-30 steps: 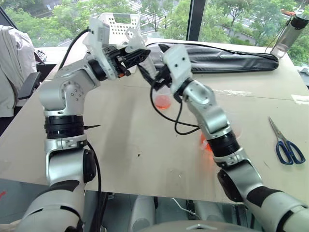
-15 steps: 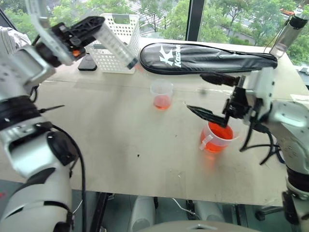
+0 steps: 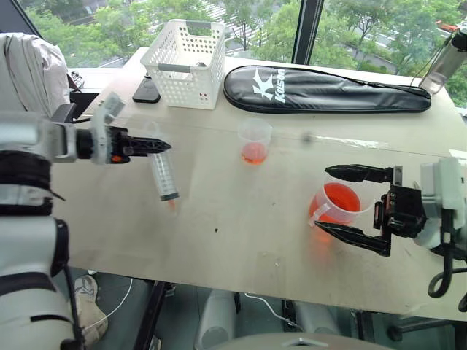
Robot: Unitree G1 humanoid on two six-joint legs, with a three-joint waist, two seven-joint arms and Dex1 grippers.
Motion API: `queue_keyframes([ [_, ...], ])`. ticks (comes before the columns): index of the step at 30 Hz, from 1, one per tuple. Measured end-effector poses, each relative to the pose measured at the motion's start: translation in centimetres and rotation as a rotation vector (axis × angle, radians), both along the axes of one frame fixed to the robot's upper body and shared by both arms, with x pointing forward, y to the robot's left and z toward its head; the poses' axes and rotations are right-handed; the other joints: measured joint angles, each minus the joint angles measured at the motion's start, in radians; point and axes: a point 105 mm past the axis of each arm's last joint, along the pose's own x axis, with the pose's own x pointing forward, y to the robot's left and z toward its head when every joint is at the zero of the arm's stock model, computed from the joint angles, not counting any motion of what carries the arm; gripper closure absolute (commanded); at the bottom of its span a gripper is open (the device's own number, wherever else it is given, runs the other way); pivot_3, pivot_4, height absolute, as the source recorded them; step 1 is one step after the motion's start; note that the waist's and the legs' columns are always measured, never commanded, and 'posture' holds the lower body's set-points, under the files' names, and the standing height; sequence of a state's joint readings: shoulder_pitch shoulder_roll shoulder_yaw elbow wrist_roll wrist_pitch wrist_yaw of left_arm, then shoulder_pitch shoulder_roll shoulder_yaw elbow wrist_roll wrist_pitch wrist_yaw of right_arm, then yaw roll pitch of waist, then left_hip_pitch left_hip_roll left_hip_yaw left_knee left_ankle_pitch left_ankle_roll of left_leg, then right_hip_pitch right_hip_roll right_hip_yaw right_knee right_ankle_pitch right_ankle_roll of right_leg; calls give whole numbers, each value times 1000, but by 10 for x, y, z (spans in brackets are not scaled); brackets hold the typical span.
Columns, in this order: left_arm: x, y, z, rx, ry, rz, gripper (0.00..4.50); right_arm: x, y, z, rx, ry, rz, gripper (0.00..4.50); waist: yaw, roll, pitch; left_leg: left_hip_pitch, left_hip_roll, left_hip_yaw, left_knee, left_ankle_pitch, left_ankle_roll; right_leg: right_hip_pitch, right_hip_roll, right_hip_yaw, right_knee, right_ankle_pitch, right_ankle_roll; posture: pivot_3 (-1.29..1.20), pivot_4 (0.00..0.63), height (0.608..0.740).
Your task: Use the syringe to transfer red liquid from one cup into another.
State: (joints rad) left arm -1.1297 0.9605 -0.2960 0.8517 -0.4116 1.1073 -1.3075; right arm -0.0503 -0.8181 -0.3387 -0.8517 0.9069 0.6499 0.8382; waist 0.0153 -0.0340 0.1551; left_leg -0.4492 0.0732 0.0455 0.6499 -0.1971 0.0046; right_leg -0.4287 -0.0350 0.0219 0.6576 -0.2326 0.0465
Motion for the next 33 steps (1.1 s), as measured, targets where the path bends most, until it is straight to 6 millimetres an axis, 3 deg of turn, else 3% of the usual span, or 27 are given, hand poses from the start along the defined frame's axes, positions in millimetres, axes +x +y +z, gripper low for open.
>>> queue_keyframes([
  [9, 23, -44, -28, 113, 32, -195, 2911, -8, 6, -9, -19, 11, -39, 0, -15, -1, 0, 0, 0, 0, 0, 0, 0, 0, 1, 1, 0, 1, 2, 0, 150, 724],
  [10, 23, -45, -34, 128, 42, -201, 1867, -11, 7, -13, -33, 24, -50, 0, -25, -1, -1, 1, 0, 0, -1, 0, 1, 0, 1, 1, 0, 2, 4, 0, 150, 724],
  [11, 23, -44, -35, 140, 47, -200, 1727, -12, 7, -14, -35, 27, -52, 0, -29, -1, 0, 1, 0, 0, -1, 0, 1, 0, 1, 1, 1, 2, 4, 0, 150, 724],
  [15, 20, -40, -50, 146, 89, -179, 37, -12, 2, -24, -75, 51, -105, 0, -30, -2, -1, 1, 0, -2, -1, 0, 1, 0, 1, 0, 2, 2, 4, 0, 150, 724],
  [25, 12, -16, -42, 62, 56, -59, 37, -14, -6, -30, -85, 67, -153, 0, -32, -3, -2, 1, 1, -1, 0, 0, 1, 0, 1, 1, 2, 2, 4, 0, 150, 724],
  [27, 10, -7, -32, 62, -59, -27, 37, -13, -10, -31, -85, 73, -169, 0, -29, -3, -2, 1, 1, -2, 0, 0, 0, 0, 1, 0, 3, 2, 4, 0, 150, 724],
  [30, 13, -6, -13, 138, -366, -10, 37, -9, -15, -26, -65, 50, -200, 0, -18, -3, -2, 1, 1, -1, 1, 0, 0, 1, -1, 0, 2, 2, 4, 0, 150, 724],
  [33, 7, -23, 6, 102, -605, 7, 37, -5, -27, -30, -67, 59, -250, 0, 1, -3, -2, 1, 0, -1, 3, 0, 0, 3, -1, -1, 1, 2, 4, 0, 150, 724],
])
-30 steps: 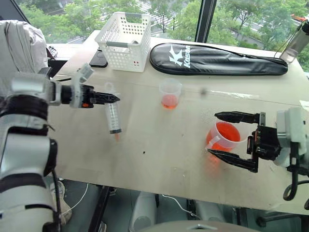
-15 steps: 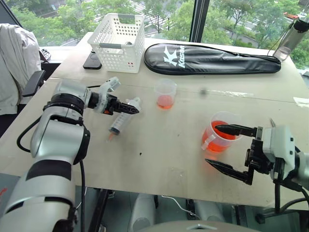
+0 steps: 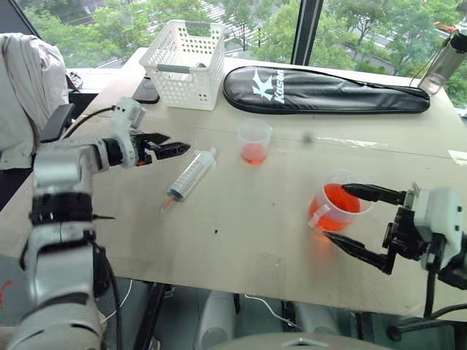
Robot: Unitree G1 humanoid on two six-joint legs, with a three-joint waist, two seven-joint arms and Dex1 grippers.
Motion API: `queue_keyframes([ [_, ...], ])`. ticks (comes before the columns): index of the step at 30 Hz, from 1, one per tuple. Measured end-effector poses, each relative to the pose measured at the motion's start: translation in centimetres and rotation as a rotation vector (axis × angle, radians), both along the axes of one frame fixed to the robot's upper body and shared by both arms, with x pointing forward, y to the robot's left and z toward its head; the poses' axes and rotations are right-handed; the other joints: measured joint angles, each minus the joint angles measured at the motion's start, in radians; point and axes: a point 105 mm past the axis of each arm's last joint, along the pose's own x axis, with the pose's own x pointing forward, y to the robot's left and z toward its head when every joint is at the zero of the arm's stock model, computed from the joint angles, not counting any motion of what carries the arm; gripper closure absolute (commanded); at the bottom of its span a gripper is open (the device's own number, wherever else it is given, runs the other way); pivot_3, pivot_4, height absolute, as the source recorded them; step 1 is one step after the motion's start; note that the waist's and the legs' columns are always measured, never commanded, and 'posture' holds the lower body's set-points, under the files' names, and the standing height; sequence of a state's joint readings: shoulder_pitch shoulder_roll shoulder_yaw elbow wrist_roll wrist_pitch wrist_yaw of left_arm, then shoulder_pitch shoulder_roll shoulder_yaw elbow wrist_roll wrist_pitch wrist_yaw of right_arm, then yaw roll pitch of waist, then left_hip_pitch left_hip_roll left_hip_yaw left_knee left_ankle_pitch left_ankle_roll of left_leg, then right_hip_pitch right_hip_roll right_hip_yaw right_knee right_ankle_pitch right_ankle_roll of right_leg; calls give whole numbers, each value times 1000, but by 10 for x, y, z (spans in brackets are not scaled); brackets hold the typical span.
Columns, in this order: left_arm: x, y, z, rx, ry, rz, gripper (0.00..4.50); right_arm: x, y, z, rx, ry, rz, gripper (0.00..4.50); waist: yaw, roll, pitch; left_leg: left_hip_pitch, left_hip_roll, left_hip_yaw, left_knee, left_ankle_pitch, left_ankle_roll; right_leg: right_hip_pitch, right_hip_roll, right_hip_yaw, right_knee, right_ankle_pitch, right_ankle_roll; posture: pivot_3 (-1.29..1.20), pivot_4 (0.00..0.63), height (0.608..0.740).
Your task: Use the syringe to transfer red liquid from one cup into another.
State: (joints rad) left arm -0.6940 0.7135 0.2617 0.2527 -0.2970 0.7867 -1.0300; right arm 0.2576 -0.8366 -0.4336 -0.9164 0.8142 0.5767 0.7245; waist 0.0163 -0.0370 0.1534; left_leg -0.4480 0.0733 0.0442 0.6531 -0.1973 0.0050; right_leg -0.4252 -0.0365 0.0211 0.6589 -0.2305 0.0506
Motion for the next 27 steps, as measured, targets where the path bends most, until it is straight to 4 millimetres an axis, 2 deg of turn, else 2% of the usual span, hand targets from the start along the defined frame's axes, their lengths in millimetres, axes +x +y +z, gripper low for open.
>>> queue_keyframes([
  [4, -30, -26, 25, -96, -188, -55, 37, 4, -23, -9, -25, 23, -78, 0, 0, 0, 0, 5, 0, 0, 1, 0, 0, 6, 0, 0, -2, 0, -1, 0, 150, 724],
  [6, -41, -39, 31, -153, -228, -90, 37, 5, -37, -13, -26, 40, -123, 0, 1, -1, 0, 14, 0, 0, -1, 0, 0, 15, 0, 0, -2, -3, -4, 0, 150, 724],
  [9, -56, -49, 31, -173, -251, -94, 37, 0, -59, -16, -39, 59, -184, 0, -2, 0, -1, 19, 0, 1, -2, 0, 0, 17, 0, 1, -2, -4, -1, 0, 150, 724],
  [12, -72, -48, 5, -172, -187, -67, 37, -9, -90, -22, -56, 90, -274, 0, -8, 2, -2, 21, 0, 2, -4, 0, 0, 18, 1, 3, -2, -5, -1, 0, 150, 724],
  [15, -88, -34, -25, -157, -106, -7, 37, -19, -110, -26, -73, 107, -327, 0, -13, 2, -2, 21, 0, 3, -4, 0, 0, 17, 1, 3, -2, -5, -1, 0, 150, 724],
  [18, -105, -18, -47, -123, -45, 37, 37, -26, -115, -29, -77, 126, -336, 0, -17, 2, -2, 22, 1, 3, -5, -1, -1, 17, 0, 3, -3, -5, -1, 0, 150, 724],
  [19, -119, -11, -59, -93, -10, 41, 37, -30, -116, -31, -80, 138, -336, 0, -20, 2, -2, 22, 1, 4, -5, -1, -1, 17, -1, 3, -4, -6, -1, 0, 150, 724],
  [22, -143, -4, -80, -47, 43, 34, 37, -35, -123, -39, -88, 177, -357, 0, -20, 2, -3, 22, 1, 3, -7, -3, -5, 16, -6, 3, -7, -6, -1, 0, 150, 724],
  [25, -160, -2, -91, 6, 57, 11, 37, -39, -131, -46, -93, 210, -381, 0, -18, 3, -4, 21, 0, 2, -9, -4, -4, 14, -15, 2, -10, -6, -1, 0, 150, 724],
  [27, -163, -2, -92, 22, 49, -1, 37, -40, -132, -48, -99, 217, -385, 0, -16, 4, -5, 20, 0, 3, -10, -4, -4, 14, -17, 1, -11, -6, -1, 0, 150, 724],
])
